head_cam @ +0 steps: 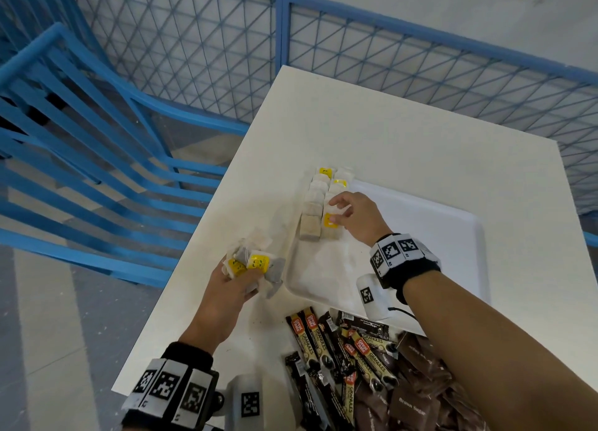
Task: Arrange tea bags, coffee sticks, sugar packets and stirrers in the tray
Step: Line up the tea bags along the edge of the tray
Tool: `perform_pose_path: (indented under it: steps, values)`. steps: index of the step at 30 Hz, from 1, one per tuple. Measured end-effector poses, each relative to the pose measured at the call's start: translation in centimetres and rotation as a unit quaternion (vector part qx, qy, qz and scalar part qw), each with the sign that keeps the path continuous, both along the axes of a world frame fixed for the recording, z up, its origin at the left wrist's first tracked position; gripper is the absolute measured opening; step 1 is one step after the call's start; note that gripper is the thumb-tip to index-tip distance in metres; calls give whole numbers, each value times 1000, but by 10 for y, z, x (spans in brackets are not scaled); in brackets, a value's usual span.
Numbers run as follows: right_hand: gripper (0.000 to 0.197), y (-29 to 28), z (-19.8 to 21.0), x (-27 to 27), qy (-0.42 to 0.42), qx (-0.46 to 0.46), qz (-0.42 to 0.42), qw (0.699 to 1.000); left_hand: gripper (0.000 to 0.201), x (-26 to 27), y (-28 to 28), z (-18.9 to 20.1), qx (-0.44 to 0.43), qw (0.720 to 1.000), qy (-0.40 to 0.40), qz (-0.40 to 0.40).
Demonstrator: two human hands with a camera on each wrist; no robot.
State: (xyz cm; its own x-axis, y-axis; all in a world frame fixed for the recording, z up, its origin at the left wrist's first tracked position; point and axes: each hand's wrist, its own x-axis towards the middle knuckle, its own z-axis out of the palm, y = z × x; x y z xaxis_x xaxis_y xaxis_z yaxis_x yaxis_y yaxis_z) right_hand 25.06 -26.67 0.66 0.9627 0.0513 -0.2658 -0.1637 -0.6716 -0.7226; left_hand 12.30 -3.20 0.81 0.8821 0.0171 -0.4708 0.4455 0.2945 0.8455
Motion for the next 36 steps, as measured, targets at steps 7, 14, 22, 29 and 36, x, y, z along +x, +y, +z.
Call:
perform_pose_path:
  steps: [7, 14, 22, 29, 36]
  values:
    - [19, 10, 10, -24, -85, 8, -35, 996, 24, 2, -3, 5, -6, 1000, -9, -16]
    - [16, 51, 33, -76, 44, 167, 97, 980, 32, 4, -9, 9, -24, 999, -11, -30]
    - [17, 60, 22, -90, 119, 318, -14, 940, 44, 2, -8, 13, -52, 995, -47, -73]
    - [6, 38, 12, -93, 153, 349, -107, 918, 55, 4, -4, -1, -37, 999, -25, -29]
    - [18, 32, -5, -70, 81, 213, -181, 957, 66, 0, 2, -3, -38, 998, -36, -40]
